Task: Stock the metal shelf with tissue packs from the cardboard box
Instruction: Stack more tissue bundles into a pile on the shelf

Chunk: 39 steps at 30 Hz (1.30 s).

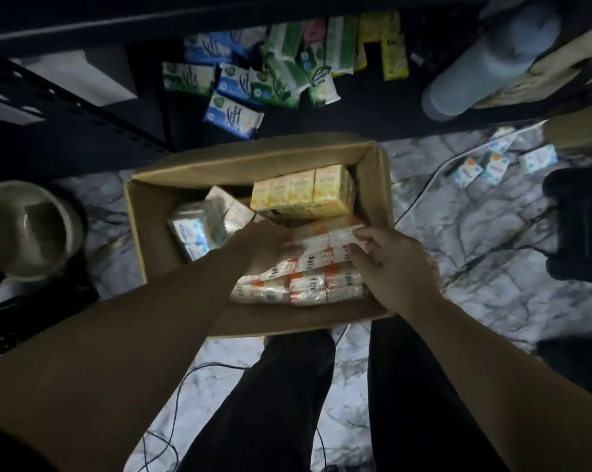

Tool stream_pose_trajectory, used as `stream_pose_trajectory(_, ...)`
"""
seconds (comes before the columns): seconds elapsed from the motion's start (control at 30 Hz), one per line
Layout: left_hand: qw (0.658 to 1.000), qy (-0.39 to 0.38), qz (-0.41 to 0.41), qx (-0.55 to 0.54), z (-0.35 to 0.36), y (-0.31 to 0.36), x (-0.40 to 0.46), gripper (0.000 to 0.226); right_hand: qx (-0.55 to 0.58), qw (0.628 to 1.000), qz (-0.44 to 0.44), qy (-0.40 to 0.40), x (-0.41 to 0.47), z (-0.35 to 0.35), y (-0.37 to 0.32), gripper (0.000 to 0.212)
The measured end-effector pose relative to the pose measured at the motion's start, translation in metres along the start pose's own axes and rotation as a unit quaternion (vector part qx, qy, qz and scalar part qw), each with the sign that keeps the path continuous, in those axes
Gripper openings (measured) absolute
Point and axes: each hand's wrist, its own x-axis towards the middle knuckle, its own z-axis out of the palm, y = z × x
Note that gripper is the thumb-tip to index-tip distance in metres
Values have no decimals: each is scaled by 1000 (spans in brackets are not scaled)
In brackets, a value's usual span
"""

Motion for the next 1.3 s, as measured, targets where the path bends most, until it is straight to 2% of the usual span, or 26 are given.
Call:
stream_pose_trajectory(0.13, 999, 4, -16, -37, -7, 2, -22, 54, 14, 999, 19, 33, -1, -7, -14, 29)
stream_pose_trajectory(0.27, 989, 20, -31, -141, -16, 1, -52, 61, 66, 993, 41, 91, -2, -10, -31, 28)
stream_pose_trajectory(0.33, 974, 41, -19, -220, -21, 2, -70, 65, 93, 988, 62, 110, -6, -9, -41, 38)
stream_pose_trajectory(0.43, 954, 103, 1, -283, -27, 16, -98, 51, 159, 977, 101, 97, -10, -3, -59, 65)
stream_pose_trajectory(0.53, 907, 137, 45, -395, -32, 36, -114, 32, 270, 960, 41, 63, -10, -7, -82, 79)
stream_pose_trajectory(0.6, 872, 129, 77, -466, -33, 51, -119, 36, 319, 946, 15, 59, -8, -15, -91, 73)
stream_pose_trajectory(0.7, 839, 83, 105, -527, -31, 62, -117, 37, 356, 931, 63, 48, -5, -32, -92, 61)
stream_pose_trajectory(0.8, 819, 32, 64, -570, -23, 57, -103, 36, 346, 934, 63, 54, -4, -57, -90, 52)
stream_pose_trajectory(0.87, 826, 64, 8, -560, -7, 43, -87, 30, 312, 947, 50, 55, -4, -73, -83, 56)
stream_pose_trajectory(0.9, 841, 89, -17, -533, 5, 34, -77, 24, 282, 957, 44, 61, -4, -79, -78, 60)
stream_pose_trajectory(0.93, 872, 103, -32, -478, 15, 27, -70, 22, 234, 969, 39, 73, -3, -84, -71, 67)
stream_pose_trajectory(1.0, 945, 73, -44, -316, 35, 16, -60, 37, 100, 989, 40, 103, -4, -89, -55, 88)
stream_pose_trajectory(1.07, 983, 29, -37, -179, 48, 12, -54, 66, -13, 991, 25, 128, -5, -83, -38, 98)
stream_pose_trajectory(1.17, 997, 14, 10, -82, 65, 12, -37, 85, -85, 987, 6, 136, -3, -60, -18, 101)
stream_pose_trajectory(1.3, 999, -3, -8, -43, 86, 9, -15, 94, -113, 981, -9, 159, 4, -37, -1, 105)
